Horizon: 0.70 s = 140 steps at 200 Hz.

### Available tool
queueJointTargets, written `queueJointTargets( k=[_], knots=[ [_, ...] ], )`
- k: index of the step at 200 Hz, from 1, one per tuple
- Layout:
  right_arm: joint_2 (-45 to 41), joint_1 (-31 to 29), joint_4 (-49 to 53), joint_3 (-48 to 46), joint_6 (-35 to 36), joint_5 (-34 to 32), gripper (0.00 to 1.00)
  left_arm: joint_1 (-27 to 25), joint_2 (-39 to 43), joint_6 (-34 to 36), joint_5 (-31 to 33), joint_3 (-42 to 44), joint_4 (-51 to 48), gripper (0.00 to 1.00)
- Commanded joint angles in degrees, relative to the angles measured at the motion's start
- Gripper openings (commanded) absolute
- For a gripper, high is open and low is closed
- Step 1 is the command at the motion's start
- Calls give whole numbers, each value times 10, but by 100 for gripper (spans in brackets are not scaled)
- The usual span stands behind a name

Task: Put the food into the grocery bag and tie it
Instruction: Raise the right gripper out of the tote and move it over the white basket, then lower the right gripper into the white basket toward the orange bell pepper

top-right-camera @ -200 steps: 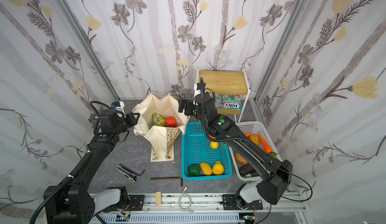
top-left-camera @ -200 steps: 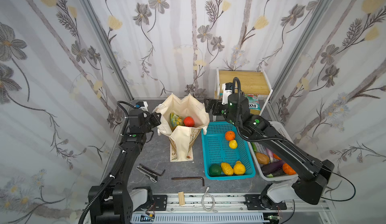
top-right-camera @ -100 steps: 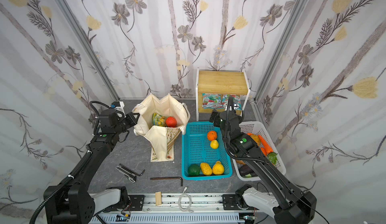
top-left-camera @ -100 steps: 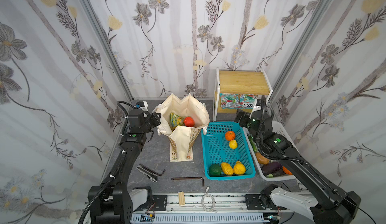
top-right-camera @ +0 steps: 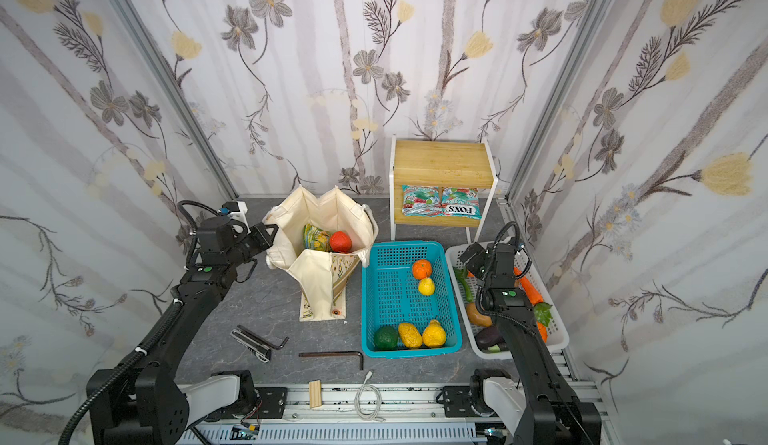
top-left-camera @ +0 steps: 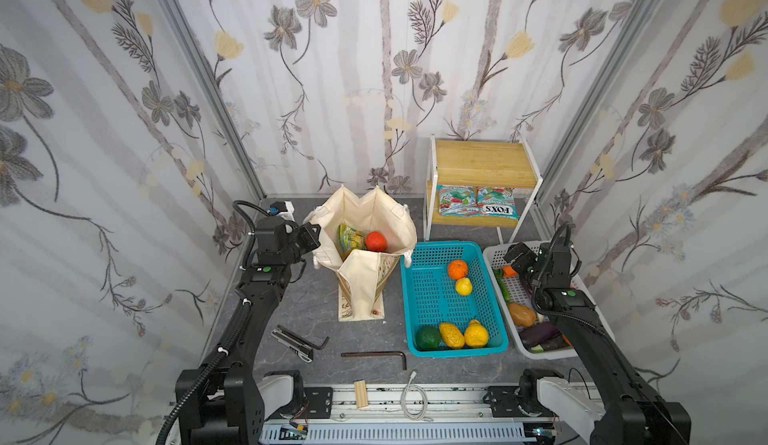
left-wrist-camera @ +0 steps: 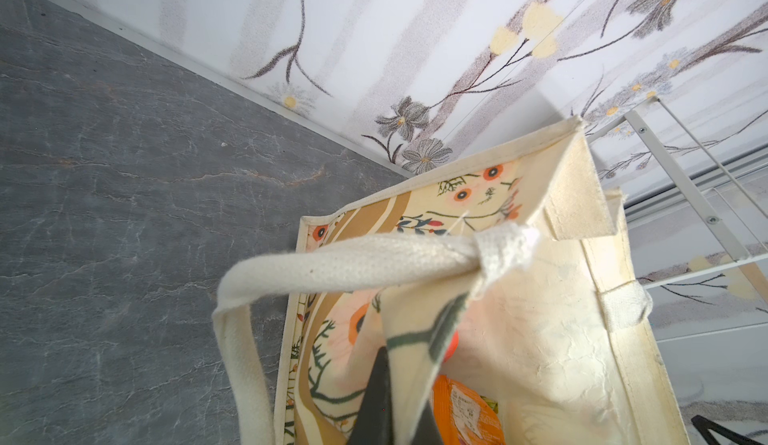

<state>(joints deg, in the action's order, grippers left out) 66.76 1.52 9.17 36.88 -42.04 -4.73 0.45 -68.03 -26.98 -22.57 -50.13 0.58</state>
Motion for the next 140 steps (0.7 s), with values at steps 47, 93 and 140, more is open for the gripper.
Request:
queueJointTargets(
  k=[47, 93, 140],
  knots=[
    [43, 64, -40, -37, 1, 81, 100, 0, 4, 1, -5, -1, 0, 0],
    [2, 66, 19, -66, -22, 75, 100, -2, -17, 0, -6, -1, 0, 0],
    [-67, 67, 117, -49, -45, 67, 100, -2, 2, 4, 6, 1, 0, 0]
  ],
)
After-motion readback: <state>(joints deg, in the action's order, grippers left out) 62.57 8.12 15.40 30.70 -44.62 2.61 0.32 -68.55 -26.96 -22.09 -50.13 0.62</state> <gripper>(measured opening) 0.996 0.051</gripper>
